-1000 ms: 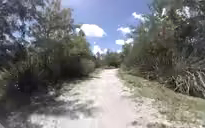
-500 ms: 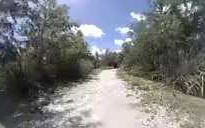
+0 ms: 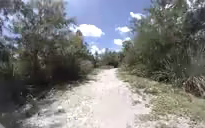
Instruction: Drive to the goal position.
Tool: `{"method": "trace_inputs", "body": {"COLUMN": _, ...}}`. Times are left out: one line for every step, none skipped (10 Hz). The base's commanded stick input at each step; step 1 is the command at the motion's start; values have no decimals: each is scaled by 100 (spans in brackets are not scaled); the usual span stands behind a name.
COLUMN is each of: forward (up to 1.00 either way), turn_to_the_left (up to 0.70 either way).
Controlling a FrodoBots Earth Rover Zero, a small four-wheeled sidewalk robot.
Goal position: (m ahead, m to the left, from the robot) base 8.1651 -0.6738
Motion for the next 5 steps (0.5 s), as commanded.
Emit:
{"method": "trace_inputs", "body": {"forward": 70, "turn_to_the_left": 0}}
{"method": "trace_inputs", "body": {"forward": 70, "turn_to_the_left": 0}}
{"method": "trace_inputs", "body": {"forward": 70, "turn_to_the_left": 0}}
{"method": "trace_inputs", "body": {"forward": 70, "turn_to_the_left": 0}}
{"method": "trace_inputs", "body": {"forward": 70, "turn_to_the_left": 0}}
